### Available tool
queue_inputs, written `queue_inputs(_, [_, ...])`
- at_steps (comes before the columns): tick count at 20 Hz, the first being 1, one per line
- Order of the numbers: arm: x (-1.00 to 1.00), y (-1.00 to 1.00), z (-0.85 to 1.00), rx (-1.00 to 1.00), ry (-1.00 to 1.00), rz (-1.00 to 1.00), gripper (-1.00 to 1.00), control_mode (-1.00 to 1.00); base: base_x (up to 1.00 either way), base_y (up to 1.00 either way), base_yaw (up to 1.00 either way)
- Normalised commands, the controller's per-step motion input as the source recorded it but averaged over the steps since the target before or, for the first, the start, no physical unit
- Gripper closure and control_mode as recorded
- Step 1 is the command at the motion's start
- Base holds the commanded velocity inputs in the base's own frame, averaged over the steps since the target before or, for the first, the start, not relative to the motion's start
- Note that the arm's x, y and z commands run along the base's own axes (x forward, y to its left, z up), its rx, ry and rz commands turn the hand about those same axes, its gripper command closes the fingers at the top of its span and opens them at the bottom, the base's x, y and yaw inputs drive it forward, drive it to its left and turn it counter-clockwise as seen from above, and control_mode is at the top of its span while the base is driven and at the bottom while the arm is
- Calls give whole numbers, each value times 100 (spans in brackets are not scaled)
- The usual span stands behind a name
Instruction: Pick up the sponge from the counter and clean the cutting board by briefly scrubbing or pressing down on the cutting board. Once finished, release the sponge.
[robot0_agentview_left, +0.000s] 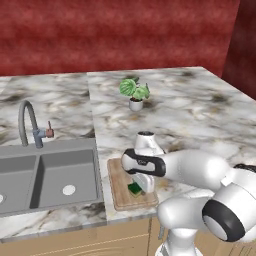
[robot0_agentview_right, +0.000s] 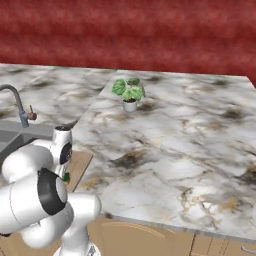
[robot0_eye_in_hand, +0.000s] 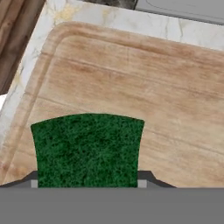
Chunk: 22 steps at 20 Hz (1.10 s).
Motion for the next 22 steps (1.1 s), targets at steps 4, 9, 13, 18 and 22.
queue_inputs(4, [69, -25, -14, 2, -7, -12, 100, -100, 0, 0, 0])
queue_inputs(9, [82, -17, -4, 4, -6, -11, 100, -100, 0, 0, 0])
queue_inputs(13, [96, -4, -4, 5, -2, -9, 100, -100, 0, 0, 0])
queue_inputs(18, [99, 0, -15, 2, 0, -8, 100, -100, 0, 0, 0])
queue_inputs(22, [60, 10, -31, 0, -1, -4, 100, -100, 0, 0, 0])
